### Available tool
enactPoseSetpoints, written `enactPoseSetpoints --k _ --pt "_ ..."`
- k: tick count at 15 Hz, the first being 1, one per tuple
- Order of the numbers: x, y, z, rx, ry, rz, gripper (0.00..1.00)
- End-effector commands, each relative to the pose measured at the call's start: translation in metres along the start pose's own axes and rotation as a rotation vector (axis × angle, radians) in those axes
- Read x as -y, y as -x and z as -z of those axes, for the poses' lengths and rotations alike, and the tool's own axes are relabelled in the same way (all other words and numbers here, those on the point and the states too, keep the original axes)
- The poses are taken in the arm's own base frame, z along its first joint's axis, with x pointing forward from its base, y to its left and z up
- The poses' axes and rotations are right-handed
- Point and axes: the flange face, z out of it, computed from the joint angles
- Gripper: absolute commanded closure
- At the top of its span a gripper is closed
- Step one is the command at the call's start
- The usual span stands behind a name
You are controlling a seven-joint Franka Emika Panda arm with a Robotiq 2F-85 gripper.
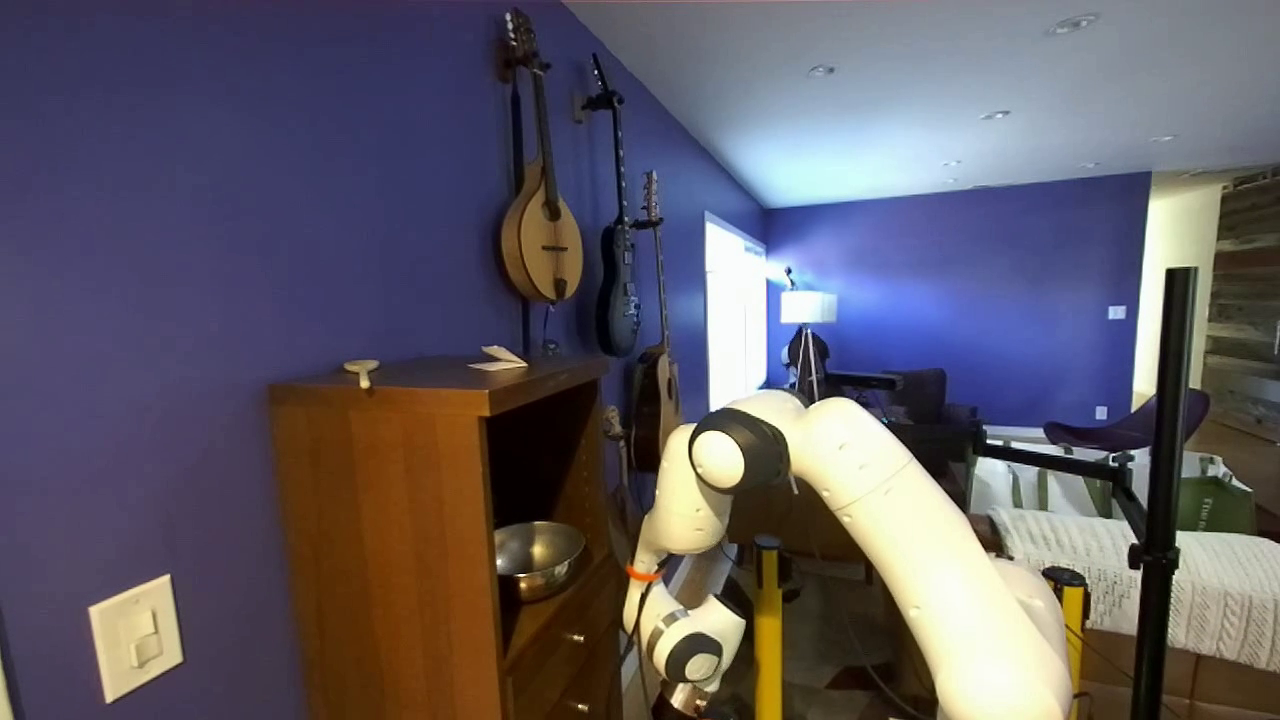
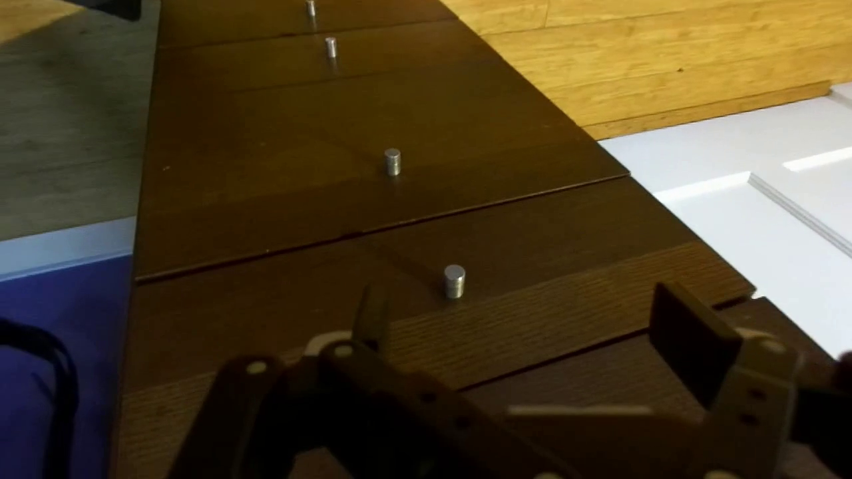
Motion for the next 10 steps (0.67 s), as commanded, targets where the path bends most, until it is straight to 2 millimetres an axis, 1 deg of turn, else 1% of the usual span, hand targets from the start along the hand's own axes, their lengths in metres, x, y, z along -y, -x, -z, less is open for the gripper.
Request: enactPoseSetpoints --k 1,4,7,10 --pt "-0.014 -0.002 -0.014 -0.116 0.078 0.035 0.0" --pt "-0.022 -0.004 -0.015 -0.225 0.129 0.077 0.0" --pt "-0.027 0.009 -0.024 -0.277 0.146 0.117 0.0" --pt "-0.022 0.022 -0.038 -0.26 0.151 0.164 0.0"
